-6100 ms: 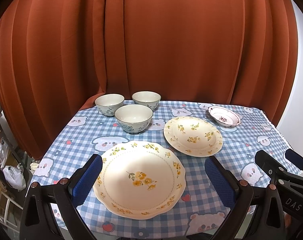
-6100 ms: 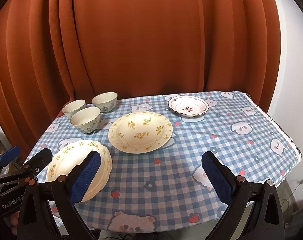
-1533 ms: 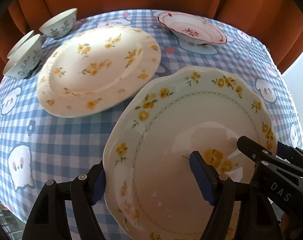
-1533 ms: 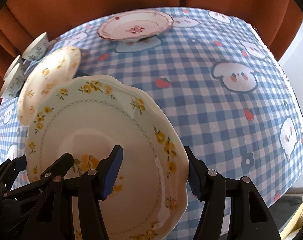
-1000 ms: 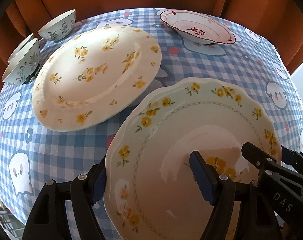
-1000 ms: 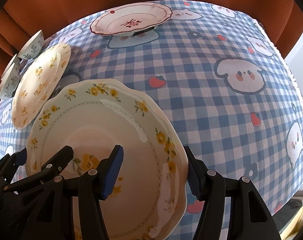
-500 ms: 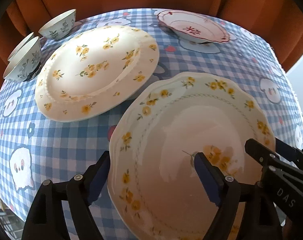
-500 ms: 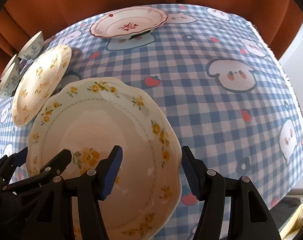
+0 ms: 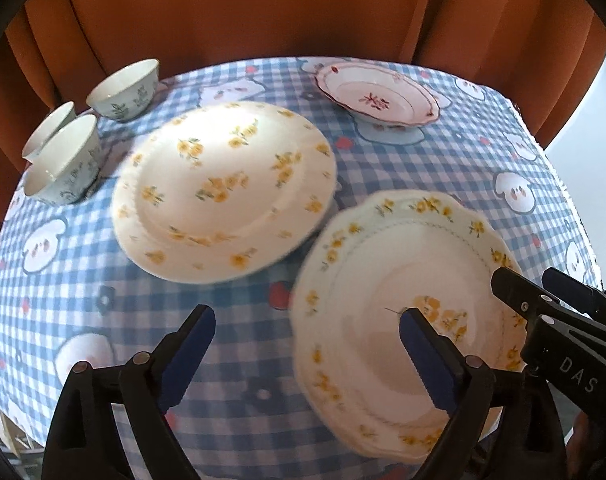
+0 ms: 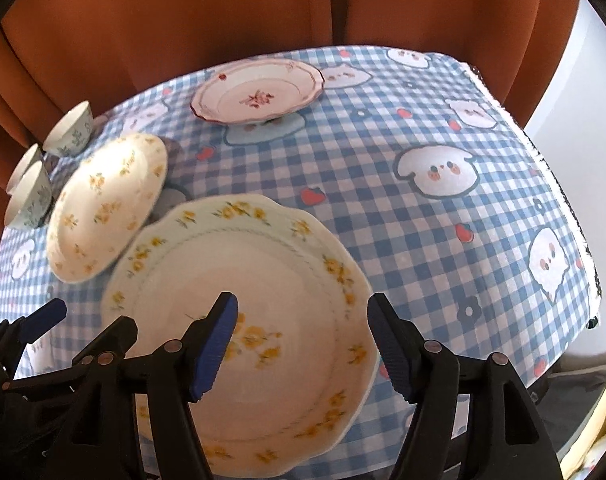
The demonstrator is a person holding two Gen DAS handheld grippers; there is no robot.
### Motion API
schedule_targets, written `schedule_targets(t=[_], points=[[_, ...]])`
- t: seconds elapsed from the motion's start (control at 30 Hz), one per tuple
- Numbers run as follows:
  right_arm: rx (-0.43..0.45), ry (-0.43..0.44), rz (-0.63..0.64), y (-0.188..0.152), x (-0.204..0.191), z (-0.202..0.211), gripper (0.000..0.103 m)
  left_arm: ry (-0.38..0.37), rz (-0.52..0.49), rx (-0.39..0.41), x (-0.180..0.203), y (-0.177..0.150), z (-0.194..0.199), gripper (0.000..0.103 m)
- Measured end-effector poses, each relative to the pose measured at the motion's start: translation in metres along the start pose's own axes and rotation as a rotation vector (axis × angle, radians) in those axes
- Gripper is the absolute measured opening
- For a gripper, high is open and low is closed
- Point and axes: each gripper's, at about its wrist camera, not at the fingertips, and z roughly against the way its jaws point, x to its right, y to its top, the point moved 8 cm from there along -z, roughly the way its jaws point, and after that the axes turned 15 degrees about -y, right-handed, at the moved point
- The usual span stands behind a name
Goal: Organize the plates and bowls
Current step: 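Lift the plate with the right gripper and carry it toward the other yellow-flower plate, then carry the tilted plate in the right gripper over the other yellow-flower plate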
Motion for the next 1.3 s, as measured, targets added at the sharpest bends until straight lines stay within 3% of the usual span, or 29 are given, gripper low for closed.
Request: schedule_targets(t=[0.37, 0.67, 0.97, 1.03, 1.3], points=[[0.013, 0.034, -0.024, 0.008, -0.053, 0.02, 0.073, 0.008, -0.003, 0.025, -0.051, 0.015, 0.027, 0.098], [0.023, 0.058, -0.023, 0.035, -0.096, 0.019, 0.073, 0.031, 0.02, 0.049, -0.094, 0.046, 0.028, 0.1], [0.035, 0.067, -0.016, 0.076, -0.14, -0.013, 0.073, 0.094, 0.102, 0.069, -0.141, 0.083, -0.003, 0.099], [0.033, 0.091, 0.0, 0.085, -0.149, -0.024, 0.073, 0.126, 0.114, 0.058, -0.15, 0.087, -0.011, 0.095], [0.014, 0.108, 0.017, 0.108, -0.172, -0.062, 0.07, 0.116, 0.114, 0.034, -0.165, 0.1, -0.043, 0.09]])
